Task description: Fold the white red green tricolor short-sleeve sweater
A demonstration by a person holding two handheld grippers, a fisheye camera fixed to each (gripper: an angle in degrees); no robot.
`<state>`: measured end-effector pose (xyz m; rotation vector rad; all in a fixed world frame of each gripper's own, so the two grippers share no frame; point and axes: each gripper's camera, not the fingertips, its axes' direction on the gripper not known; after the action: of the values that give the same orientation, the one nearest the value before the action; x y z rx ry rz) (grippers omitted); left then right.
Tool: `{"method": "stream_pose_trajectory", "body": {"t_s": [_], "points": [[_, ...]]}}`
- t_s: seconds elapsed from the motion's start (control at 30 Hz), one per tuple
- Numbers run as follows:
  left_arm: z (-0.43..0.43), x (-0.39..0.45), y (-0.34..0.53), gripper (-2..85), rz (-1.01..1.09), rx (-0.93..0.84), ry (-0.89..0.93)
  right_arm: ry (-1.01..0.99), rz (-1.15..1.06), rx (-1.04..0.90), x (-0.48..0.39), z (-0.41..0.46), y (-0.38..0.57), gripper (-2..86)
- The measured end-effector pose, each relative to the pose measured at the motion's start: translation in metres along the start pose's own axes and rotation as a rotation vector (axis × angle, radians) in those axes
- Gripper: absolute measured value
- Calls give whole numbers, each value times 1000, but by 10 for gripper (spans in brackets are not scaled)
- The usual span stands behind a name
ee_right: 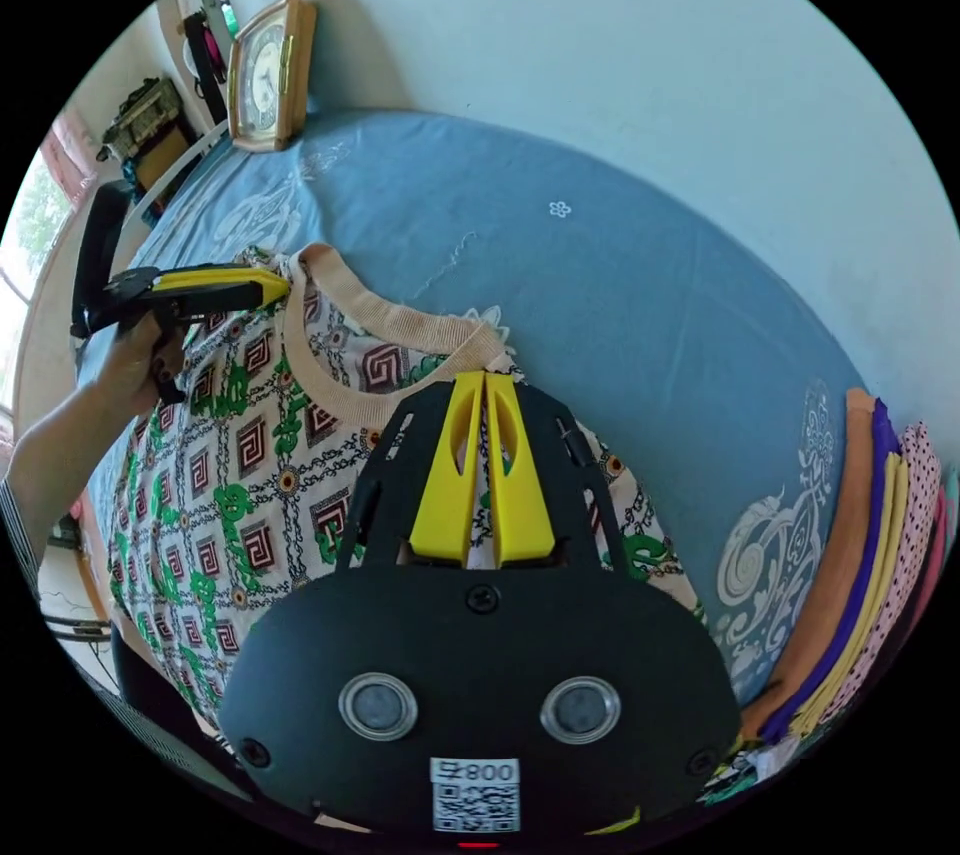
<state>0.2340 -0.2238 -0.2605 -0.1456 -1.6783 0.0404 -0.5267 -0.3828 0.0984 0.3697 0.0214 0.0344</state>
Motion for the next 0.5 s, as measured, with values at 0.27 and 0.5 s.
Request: {"method": "stream_pose_trajectory", "body": {"t_s": [0.27,0.5], "points": [[-11,11,62,2,24,18,-54,21,30,6,2,-33,31,0],[-25,-22,168,2,-107,-72,-258,26,56,-29,5,-51,77,1]]}}
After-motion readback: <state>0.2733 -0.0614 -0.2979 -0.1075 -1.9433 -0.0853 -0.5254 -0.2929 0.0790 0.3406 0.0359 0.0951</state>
